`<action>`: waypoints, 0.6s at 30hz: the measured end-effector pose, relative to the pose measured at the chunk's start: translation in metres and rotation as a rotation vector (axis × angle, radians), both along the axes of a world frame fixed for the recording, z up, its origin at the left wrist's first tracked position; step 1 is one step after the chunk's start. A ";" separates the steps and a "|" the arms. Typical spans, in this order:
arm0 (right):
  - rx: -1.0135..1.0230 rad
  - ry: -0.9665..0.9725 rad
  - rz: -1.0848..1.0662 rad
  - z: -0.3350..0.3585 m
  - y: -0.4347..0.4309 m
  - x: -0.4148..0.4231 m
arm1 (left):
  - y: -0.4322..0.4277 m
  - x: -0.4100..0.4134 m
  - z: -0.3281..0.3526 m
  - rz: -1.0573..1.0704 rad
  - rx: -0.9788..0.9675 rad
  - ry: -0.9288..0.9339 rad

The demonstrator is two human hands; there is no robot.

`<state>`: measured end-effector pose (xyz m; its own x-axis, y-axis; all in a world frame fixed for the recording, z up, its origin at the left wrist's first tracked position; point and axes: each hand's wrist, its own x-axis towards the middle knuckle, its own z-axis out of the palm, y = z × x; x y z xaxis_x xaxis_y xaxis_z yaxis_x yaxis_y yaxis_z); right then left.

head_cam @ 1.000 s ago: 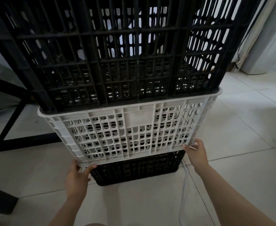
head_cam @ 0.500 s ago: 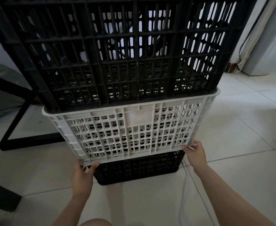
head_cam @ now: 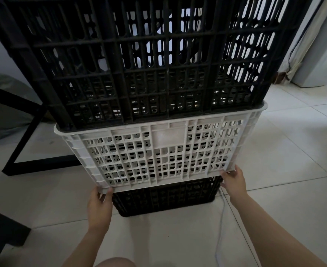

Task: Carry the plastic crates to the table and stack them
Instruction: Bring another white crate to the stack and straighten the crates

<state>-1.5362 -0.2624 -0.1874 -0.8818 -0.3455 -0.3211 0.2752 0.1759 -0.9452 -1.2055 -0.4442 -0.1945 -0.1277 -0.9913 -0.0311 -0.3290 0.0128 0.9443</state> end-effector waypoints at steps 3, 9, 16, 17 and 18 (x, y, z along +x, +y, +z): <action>-0.002 -0.026 -0.007 0.003 0.000 0.000 | -0.004 0.001 -0.004 -0.022 -0.009 -0.055; 0.054 -0.019 -0.020 0.005 0.001 0.000 | -0.004 0.005 0.000 -0.039 -0.082 -0.093; 0.128 0.008 0.051 -0.002 0.003 -0.001 | -0.007 0.001 0.002 -0.007 -0.020 -0.079; 0.129 0.008 0.071 0.002 0.004 0.002 | -0.008 0.000 0.004 -0.003 0.002 -0.081; 0.120 0.001 0.087 0.007 0.006 0.005 | -0.008 -0.003 0.010 0.012 0.033 -0.073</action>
